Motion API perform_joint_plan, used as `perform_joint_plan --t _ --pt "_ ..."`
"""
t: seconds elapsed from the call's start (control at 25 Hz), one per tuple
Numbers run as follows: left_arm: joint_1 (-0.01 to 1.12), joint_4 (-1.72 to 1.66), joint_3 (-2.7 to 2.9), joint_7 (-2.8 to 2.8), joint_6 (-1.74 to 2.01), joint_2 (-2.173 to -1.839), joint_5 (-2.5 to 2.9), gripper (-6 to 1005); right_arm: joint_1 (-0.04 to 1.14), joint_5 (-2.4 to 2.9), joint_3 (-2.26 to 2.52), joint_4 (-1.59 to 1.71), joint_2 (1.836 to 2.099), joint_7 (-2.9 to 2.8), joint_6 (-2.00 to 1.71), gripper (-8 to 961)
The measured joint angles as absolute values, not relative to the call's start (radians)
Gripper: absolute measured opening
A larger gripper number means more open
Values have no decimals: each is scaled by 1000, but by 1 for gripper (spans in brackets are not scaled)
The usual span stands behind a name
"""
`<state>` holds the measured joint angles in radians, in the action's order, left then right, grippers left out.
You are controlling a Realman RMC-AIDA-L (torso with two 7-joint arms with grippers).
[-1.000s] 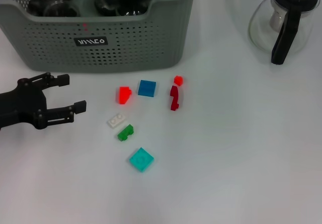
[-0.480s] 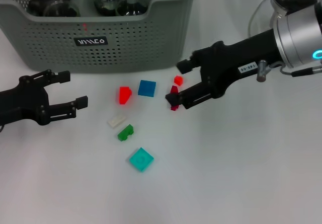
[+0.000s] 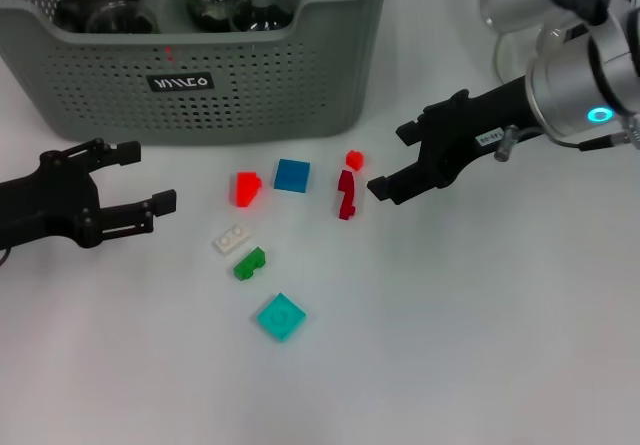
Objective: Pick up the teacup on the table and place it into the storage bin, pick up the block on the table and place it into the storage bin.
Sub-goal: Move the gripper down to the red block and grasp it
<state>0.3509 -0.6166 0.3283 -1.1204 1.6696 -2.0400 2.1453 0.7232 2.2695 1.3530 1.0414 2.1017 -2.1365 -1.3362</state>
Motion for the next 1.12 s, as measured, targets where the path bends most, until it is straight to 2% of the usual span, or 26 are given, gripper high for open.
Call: perform_joint_plan --t 0.48,1.12 --pt "356 -617 328 -1121 1661 -2044 2143 853 831 2297 1434 803 2104 -2147 -1095 910" --pt "362 -612 328 -1121 1653 -2043 2141 852 851 2287 1562 728 2109 -2171 -908 908"
